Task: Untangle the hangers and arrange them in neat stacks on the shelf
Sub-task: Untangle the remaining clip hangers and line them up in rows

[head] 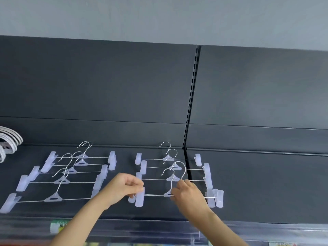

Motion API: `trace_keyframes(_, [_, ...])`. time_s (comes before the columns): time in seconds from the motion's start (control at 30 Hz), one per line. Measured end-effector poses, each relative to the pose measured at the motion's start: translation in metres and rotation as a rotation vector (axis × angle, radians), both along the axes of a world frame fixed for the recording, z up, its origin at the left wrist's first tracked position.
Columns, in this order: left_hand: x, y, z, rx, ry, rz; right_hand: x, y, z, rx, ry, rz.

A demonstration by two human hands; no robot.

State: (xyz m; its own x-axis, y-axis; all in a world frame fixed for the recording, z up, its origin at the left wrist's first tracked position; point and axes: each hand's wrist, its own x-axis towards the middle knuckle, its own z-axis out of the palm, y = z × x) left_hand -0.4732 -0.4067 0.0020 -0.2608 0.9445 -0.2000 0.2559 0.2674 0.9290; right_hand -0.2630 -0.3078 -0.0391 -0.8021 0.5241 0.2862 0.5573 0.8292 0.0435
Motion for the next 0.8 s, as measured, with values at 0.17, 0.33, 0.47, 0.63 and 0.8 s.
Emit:
trace_keyframes(0.17, [-0.011, -0.01, -0.02, -0.05, 0.068, 0.09, -0.004, -0.007, -0.028, -0.086, 0.069, 0.007])
trace_keyframes(0.33, [-0.014, -0.005, -0.023, -0.063, 0.241, 0.095, 0.008, -0.008, -0.035, -0.165, 0.187, -0.006])
trace_keyframes(0.47, [-0.018, -0.008, -0.022, -0.085, 0.332, 0.116, 0.024, -0.006, -0.034, -0.152, 0.248, -0.123])
trace_keyframes(0.63, [-0.021, -0.013, -0.03, -0.142, 0.388, 0.102, 0.053, 0.002, -0.035, -0.091, 0.472, -0.274])
trace_keyframes(0.8, [-0.013, -0.013, -0.036, -0.132, 0.437, 0.098, 0.071, 0.019, -0.005, -0.589, 0.537, -0.614])
